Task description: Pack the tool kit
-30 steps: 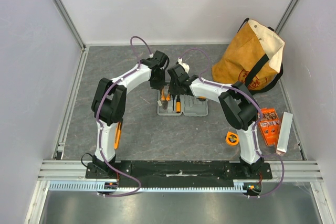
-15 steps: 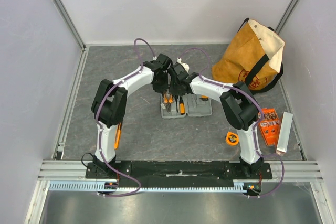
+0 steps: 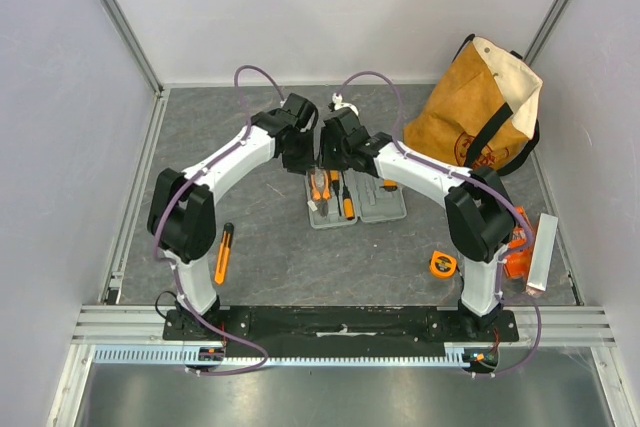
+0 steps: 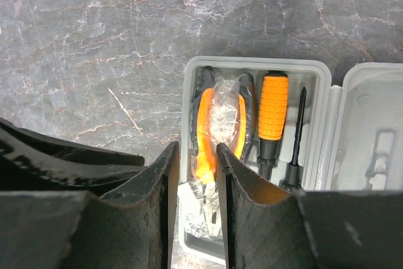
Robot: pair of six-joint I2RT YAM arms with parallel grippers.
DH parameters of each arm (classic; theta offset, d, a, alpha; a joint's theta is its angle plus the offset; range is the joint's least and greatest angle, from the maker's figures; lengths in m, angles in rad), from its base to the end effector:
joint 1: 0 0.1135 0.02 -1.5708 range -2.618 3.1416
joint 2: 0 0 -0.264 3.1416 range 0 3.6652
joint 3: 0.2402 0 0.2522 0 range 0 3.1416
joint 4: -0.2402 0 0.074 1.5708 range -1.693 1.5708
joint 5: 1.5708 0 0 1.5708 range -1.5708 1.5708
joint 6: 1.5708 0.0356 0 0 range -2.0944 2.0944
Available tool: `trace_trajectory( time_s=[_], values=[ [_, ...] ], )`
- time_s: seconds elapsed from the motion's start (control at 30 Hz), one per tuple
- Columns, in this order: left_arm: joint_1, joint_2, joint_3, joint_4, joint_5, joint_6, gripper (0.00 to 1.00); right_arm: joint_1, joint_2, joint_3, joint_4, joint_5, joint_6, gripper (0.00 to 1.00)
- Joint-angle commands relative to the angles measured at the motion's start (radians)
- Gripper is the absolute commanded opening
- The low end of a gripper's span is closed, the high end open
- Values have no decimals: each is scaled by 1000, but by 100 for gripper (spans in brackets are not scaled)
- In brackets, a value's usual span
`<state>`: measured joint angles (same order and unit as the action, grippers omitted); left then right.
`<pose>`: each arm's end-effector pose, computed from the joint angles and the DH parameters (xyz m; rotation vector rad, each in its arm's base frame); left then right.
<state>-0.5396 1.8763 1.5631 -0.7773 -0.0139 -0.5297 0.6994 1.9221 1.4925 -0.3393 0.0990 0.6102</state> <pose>0.3448 -0.2059 0.2497 0.0088 2.7033 -0.3212 0.3368 0.2787 0.2378 -0.0566 2.3969 0.5246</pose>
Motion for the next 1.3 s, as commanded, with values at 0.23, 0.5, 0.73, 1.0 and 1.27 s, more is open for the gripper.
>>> trace_trajectory(
  time_s=[0.23, 0.5, 0.73, 1.0, 1.27],
  values=[
    [181, -78, -150, 104, 141, -49, 28, 54, 75, -5, 33, -78, -148, 20],
    [222, -72, -196, 125, 180, -30, 27, 83, 136, 29, -21, -27, -190, 19],
    [240, -63, -196, 130, 212, -6, 25, 104, 181, 52, -61, 31, -201, 19],
    [247, -62, -184, 133, 232, 19, 24, 120, 149, 101, -76, 85, -213, 20],
    [248, -86, -195, 167, 249, 95, 51, 120, 98, 149, -64, 108, -225, 23]
  ],
)
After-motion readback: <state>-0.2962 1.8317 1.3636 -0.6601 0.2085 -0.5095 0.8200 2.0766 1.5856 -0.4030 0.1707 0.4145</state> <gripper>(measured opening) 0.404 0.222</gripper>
